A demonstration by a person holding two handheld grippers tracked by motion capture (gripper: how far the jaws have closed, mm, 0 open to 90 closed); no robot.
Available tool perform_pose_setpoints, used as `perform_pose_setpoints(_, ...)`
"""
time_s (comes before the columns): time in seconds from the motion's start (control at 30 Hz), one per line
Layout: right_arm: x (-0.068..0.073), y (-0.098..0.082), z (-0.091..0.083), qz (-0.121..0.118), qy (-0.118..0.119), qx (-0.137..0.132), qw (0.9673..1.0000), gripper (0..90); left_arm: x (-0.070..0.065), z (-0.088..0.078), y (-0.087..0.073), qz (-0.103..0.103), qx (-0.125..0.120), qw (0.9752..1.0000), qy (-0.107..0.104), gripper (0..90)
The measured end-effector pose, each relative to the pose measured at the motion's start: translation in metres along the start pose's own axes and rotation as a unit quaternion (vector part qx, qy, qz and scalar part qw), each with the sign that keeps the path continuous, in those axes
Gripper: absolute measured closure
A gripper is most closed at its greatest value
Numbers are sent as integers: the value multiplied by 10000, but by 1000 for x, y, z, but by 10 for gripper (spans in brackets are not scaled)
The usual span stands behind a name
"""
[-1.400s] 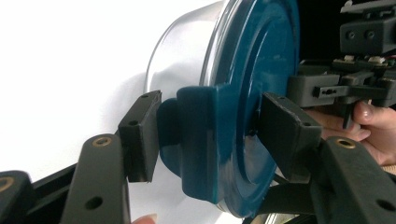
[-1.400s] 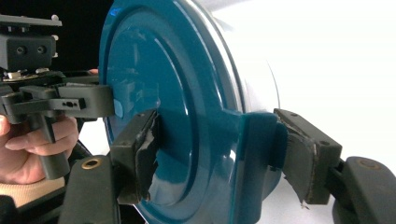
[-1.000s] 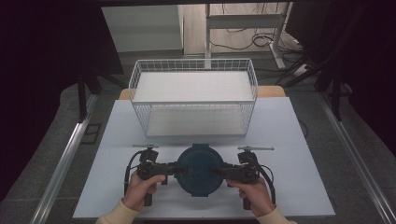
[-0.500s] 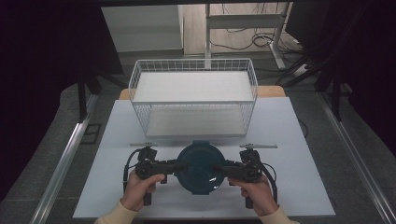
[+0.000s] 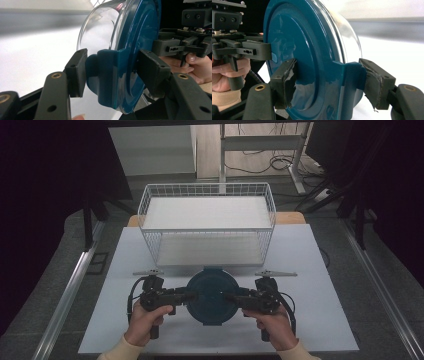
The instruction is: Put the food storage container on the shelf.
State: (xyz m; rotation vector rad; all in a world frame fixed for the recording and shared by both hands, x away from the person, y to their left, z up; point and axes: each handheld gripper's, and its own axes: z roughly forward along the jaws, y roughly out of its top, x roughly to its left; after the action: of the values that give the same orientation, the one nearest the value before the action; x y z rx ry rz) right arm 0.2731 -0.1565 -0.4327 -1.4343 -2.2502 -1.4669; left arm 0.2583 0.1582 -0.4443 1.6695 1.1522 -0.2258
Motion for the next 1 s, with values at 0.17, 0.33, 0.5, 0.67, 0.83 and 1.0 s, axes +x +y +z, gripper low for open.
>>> perform_pose_setpoints(0.17, 6, 5, -2, -111, -15, -61, 9999, 324, -2, -4, 3, 34, -48, 10000, -2, 430)
perform_pose_setpoints(0.33, 8, 6, -2, -129, -1, -66, 9999, 324, -5, -6, 5, 74, -56, 10000, 16, 430)
perform_pose_setpoints(0.5, 9, 12, -4, -222, -6, -83, 9997, 324, -7, -7, 11, 134, -118, 9998, 30, 429)
perform_pose_setpoints(0.67, 10, 24, -7, -345, 9, -155, 9993, 325, -11, -10, 23, 268, -176, 9995, 56, 429)
perform_pose_setpoints(0.83, 13, 38, -9, -448, -1, -207, 9988, 325, -12, -14, 37, 334, -243, 9991, 46, 429)
perform_pose_setpoints(1.0, 18, 51, -8, -523, 24, -221, 9984, 325, -16, -22, 47, 436, -328, 9984, 123, 428)
